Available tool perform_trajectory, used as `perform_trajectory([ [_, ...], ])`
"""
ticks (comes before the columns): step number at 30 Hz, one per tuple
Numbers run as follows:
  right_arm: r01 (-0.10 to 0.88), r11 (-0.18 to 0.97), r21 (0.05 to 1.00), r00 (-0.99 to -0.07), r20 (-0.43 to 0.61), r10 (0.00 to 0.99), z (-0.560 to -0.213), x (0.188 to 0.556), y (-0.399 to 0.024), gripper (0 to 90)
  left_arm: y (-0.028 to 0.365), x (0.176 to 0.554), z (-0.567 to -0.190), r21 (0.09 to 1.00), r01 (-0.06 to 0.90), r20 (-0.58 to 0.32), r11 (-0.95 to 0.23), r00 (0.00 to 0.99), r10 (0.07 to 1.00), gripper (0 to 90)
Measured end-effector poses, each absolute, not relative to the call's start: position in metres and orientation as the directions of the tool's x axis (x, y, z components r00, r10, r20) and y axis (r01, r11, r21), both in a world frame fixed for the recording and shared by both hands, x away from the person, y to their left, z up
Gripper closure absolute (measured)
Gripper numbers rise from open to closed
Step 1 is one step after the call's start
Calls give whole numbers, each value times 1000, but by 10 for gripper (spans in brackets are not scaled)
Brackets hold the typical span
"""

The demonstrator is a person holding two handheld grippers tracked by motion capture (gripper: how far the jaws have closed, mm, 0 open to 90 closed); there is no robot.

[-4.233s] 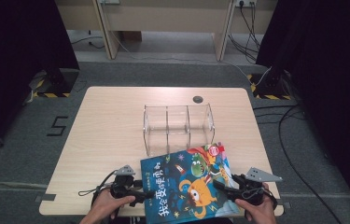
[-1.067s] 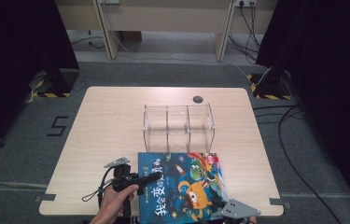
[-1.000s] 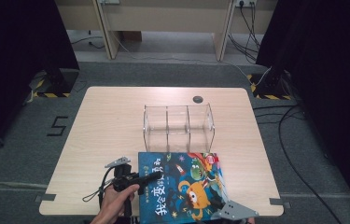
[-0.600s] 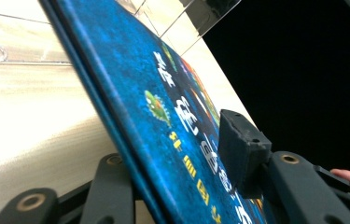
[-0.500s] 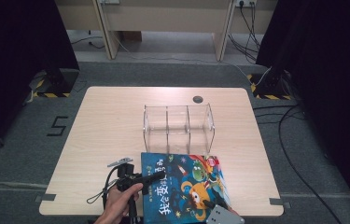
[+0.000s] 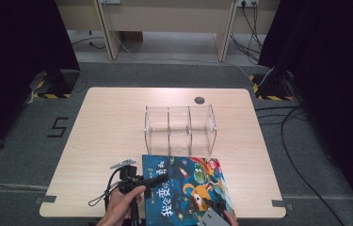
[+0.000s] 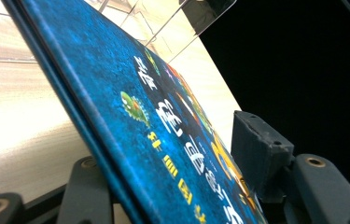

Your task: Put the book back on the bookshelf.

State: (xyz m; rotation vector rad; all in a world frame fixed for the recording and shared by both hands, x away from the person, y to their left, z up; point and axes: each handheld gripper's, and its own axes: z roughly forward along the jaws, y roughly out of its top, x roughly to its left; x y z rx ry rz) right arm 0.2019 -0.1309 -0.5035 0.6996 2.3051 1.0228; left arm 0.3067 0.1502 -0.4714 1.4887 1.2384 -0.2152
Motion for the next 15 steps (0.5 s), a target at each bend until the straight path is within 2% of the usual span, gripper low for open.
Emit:
perform_trajectory([
  [5,211,604,768,-698,-314,643,-507,201,-116,165,151,306,-471,607,773,-713,185,427,556,420],
  [7,181,605,775,-688,-340,641,-507,200,-111,193,150,305,-471,606,775,-713,179,430,553,419],
  [12,117,630,767,-673,-406,618,-509,200,-97,197,150,306,-473,594,783,-724,183,422,545,415],
  [15,66,669,740,-660,-470,586,-511,198,-90,251,150,307,-474,589,785,-732,192,416,540,415],
])
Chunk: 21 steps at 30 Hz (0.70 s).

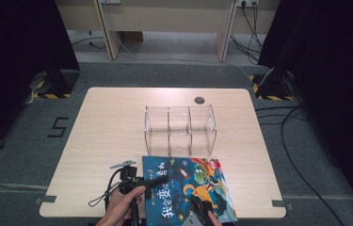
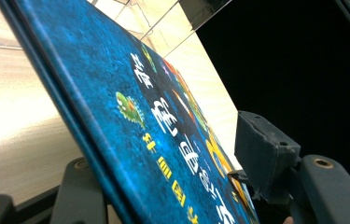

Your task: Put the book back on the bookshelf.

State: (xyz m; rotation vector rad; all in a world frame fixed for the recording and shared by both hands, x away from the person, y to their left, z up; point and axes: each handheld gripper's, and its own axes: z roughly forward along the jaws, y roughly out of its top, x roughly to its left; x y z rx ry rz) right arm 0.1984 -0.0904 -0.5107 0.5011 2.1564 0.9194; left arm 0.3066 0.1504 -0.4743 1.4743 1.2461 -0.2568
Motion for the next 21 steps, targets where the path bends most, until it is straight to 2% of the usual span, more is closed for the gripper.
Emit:
perform_trajectory([
  [3,-27,729,684,-620,-584,525,-511,192,-84,370,150,307,-474,605,775,-716,184,428,551,404],
  [7,-28,676,736,-608,-549,573,-505,185,-86,485,154,308,-472,604,772,-725,197,429,539,422],
  [12,4,613,790,-605,-486,631,-493,186,-98,530,153,309,-473,558,807,-760,191,405,509,338],
  [17,17,552,834,-588,-438,680,-481,187,-111,578,157,312,-477,461,864,-838,201,350,419,321],
  [18,25,526,850,-586,-413,697,-478,188,-115,583,159,311,-478,503,840,-816,203,384,432,373],
  [19,35,487,873,-585,-377,718,-474,189,-119,585,160,311,-478,508,835,-817,212,390,425,407],
  [21,46,466,884,-588,-353,728,-470,191,-125,585,165,313,-475,507,828,-827,240,389,406,415],
])
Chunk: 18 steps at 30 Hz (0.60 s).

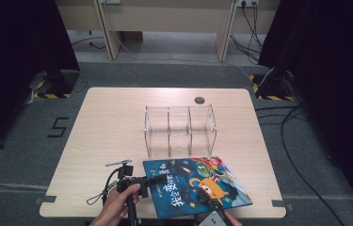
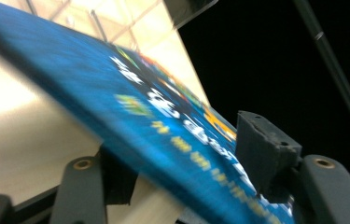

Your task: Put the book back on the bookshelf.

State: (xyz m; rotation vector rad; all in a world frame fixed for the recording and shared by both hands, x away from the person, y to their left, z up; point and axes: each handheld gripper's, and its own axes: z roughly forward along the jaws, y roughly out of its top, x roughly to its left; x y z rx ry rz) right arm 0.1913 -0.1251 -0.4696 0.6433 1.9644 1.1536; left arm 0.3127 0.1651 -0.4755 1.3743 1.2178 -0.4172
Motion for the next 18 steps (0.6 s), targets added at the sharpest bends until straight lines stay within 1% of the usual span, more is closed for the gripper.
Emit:
perform_trajectory([
  [2,55,438,897,-586,-327,742,-468,192,-130,584,170,314,-472,539,804,-809,251,411,420,413],
  [3,67,411,909,-592,-296,750,-465,193,-134,581,173,314,-471,546,797,-806,260,415,422,403],
  [6,73,391,918,-593,-275,756,-463,194,-137,580,181,315,-470,557,776,-805,296,417,421,388],
  [10,80,359,930,-594,-245,767,-462,195,-141,578,195,315,-464,587,734,-791,342,429,436,397],
  [11,87,328,941,-597,-214,773,-459,196,-145,576,197,315,-463,608,717,-776,342,445,447,383],
  [13,87,324,942,-598,-210,773,-458,197,-147,576,200,316,-459,662,673,-728,330,473,497,384],
  [15,94,290,952,-601,-178,779,-456,198,-153,576,202,317,-459,693,651,-693,310,485,533,394],
  [16,94,290,952,-601,-178,779,-456,198,-153,576,202,318,-460,705,640,-679,304,486,550,394],
  [18,99,261,960,-600,-151,786,-453,200,-158,577,201,319,-464,733,628,-639,264,499,586,394],
])
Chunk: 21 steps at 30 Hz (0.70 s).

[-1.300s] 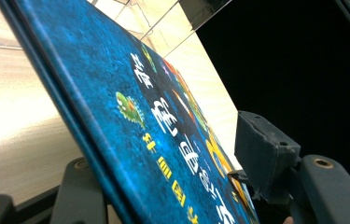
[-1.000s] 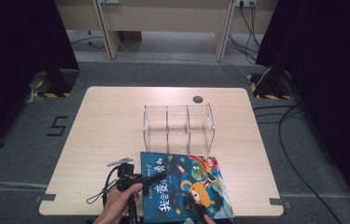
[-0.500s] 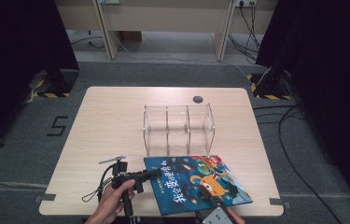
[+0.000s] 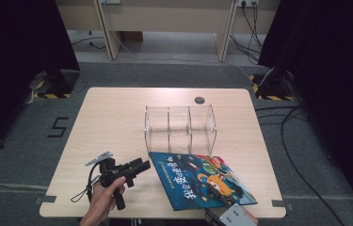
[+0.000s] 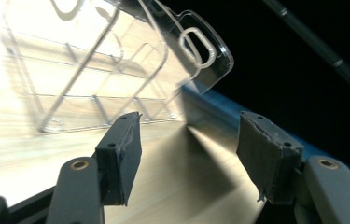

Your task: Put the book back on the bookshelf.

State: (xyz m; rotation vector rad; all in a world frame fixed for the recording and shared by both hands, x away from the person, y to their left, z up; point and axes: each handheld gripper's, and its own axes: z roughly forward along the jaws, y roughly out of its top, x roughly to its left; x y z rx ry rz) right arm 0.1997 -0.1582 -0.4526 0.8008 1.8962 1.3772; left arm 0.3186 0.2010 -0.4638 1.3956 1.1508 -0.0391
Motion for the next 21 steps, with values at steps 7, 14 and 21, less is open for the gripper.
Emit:
perform_trajectory([
  [7,125,143,982,-600,-40,799,-444,205,-179,578,192,325,-482,810,586,-400,-13,569,719,370],
  [14,155,13,988,-584,81,808,-435,211,-201,594,189,334,-498,775,620,-325,-124,559,763,300],
  [21,166,-78,983,-564,160,810,-431,215,-221,618,184,336,-503,764,613,-276,-198,589,760,291],
])
